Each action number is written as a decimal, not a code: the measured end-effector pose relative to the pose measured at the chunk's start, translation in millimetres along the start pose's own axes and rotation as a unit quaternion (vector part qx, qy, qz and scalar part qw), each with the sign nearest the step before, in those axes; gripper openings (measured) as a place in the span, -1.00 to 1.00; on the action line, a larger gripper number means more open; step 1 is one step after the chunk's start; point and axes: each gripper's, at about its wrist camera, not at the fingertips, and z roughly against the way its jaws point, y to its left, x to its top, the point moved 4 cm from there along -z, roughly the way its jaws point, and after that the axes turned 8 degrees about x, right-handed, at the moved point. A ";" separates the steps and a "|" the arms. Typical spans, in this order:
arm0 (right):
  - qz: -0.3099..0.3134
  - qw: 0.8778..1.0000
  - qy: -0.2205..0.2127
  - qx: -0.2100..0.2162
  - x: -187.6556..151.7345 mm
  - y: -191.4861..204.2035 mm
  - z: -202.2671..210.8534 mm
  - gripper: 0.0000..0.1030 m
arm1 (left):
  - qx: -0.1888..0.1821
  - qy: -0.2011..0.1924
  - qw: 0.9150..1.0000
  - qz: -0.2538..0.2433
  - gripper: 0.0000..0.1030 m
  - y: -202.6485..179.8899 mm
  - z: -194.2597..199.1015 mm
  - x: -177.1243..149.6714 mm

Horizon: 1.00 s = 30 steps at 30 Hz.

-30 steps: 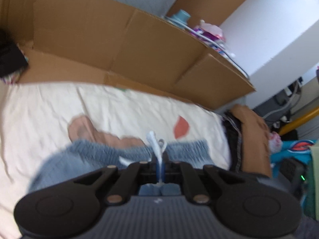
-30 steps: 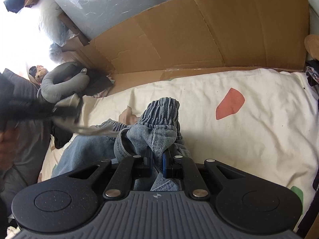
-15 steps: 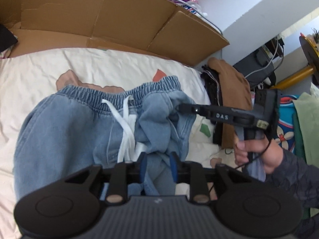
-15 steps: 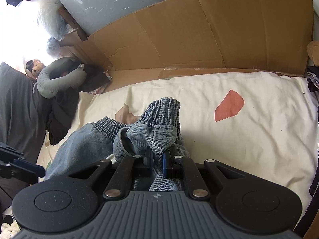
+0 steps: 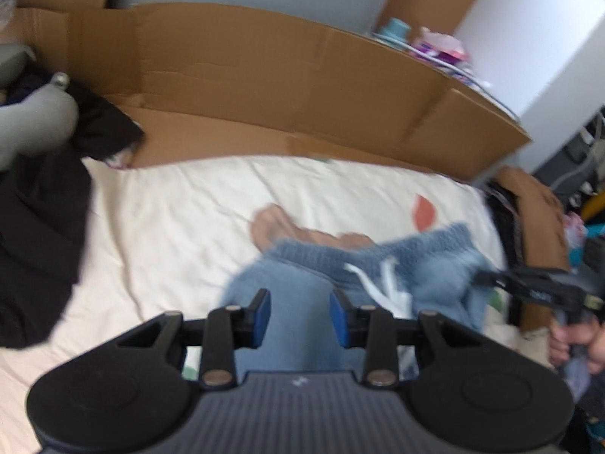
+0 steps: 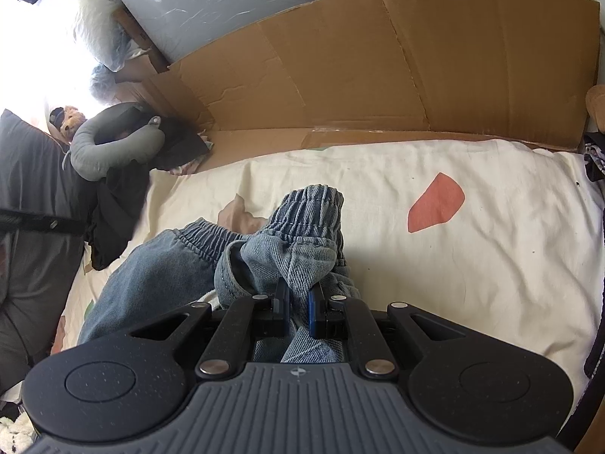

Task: Fold clothes

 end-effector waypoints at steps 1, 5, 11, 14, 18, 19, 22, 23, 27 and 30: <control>0.000 1.000 0.000 0.000 -0.1 0.2 -0.2 -0.87 | 0.008 -0.001 1.000 0.003 -0.31 6.3 -6.9 2.7; 0.003 1.000 0.002 -0.002 -0.8 0.3 -1.0 -0.87 | 0.027 0.027 0.999 0.025 -0.33 31.5 -46.2 8.5; 0.004 1.000 0.005 -0.003 -1.1 -0.7 -3.1 -0.87 | 0.035 0.069 0.995 0.055 -0.33 57.6 -98.4 7.8; 0.006 1.000 0.007 -0.004 -0.9 -0.8 -4.4 -0.87 | 0.043 0.082 0.994 0.062 -0.33 64.0 -116.9 5.1; 0.009 1.000 0.012 -0.004 -1.7 -0.8 -5.6 -0.87 | 0.050 0.094 0.990 0.098 -0.33 72.8 -133.4 -0.2; 0.009 1.000 0.013 -0.004 -1.8 -0.6 -5.8 -0.87 | 0.039 0.095 0.989 0.106 -0.33 72.0 -134.6 -1.7; 0.010 1.000 0.014 -0.004 -1.9 -0.4 -6.5 -0.87 | 0.013 0.091 0.989 0.112 -0.31 64.8 -133.0 -5.3; 0.009 1.000 0.014 -0.004 -2.1 -0.4 -6.8 -0.87 | 0.009 0.089 0.990 0.110 -0.31 61.8 -132.0 -6.4; 0.011 1.000 0.016 -0.004 -3.5 0.7 -8.2 -0.87 | -0.015 0.083 0.990 0.115 -0.30 52.4 -124.6 -8.2; 0.012 1.000 0.017 -0.004 -4.1 0.6 -8.8 -0.87 | -0.023 0.061 0.992 0.110 -0.30 47.6 -110.9 -8.5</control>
